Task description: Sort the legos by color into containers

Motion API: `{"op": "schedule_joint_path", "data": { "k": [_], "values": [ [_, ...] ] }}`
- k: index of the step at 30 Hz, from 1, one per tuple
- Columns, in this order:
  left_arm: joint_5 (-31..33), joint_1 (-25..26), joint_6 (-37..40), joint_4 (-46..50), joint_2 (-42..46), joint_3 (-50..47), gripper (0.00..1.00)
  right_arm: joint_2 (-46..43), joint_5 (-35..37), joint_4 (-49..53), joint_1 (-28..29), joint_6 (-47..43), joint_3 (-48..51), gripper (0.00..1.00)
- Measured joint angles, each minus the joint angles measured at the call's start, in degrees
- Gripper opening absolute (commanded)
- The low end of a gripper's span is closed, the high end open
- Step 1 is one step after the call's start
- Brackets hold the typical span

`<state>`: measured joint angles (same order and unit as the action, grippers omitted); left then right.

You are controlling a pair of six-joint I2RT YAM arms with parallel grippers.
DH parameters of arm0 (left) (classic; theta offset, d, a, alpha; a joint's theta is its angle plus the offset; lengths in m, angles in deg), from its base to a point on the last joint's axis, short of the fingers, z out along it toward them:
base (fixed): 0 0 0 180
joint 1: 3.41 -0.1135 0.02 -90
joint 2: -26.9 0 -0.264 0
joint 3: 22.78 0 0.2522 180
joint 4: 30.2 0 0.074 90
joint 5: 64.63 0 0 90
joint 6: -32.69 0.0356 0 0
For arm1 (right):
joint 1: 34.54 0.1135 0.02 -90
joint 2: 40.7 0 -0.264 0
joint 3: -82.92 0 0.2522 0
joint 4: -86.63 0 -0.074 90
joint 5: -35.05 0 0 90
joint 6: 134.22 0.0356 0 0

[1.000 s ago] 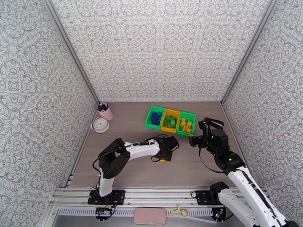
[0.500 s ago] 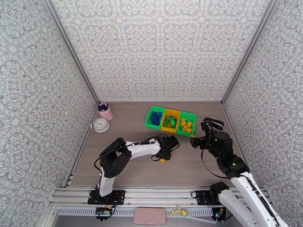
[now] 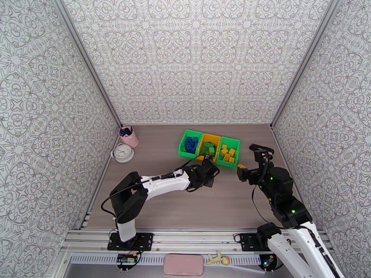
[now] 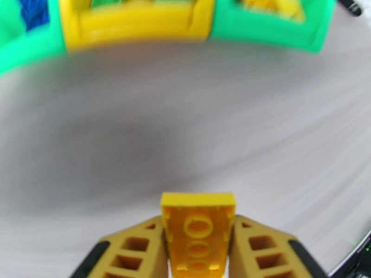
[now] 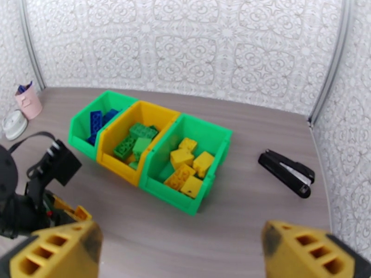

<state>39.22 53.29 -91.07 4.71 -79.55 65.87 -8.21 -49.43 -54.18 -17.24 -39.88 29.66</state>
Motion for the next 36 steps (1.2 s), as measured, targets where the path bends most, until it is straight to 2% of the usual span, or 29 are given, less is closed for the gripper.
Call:
{"op": "schedule_joint_path", "data": {
  "k": [4,12,26,32,36],
  "values": [
    [0.42,-1.18,4.33,-6.19,-0.79,1.77,0.34,-1.36,1.01,0.04,0.0,1.51,0.28,0.94],
    [-0.66,-5.2,10.08,-15.82,-10.27,14.78,0.34,-2.86,1.55,0.44,0.0,4.11,1.29,0.94],
    [-3.74,-7.69,16.22,-18.88,-28.39,34.36,0.36,-2.89,1.25,0.63,0.0,5.81,1.81,0.94],
    [-4.44,-8.13,17.55,-18.8,-32.98,40.33,0.46,-2.86,0.24,0.63,0.0,6.69,1.81,0.94],
    [-5.4,-8.24,18.43,-18.75,-33.44,41.46,0.66,-2.89,-0.37,0.61,0.0,7.08,1.84,0.94]
  ]
}}
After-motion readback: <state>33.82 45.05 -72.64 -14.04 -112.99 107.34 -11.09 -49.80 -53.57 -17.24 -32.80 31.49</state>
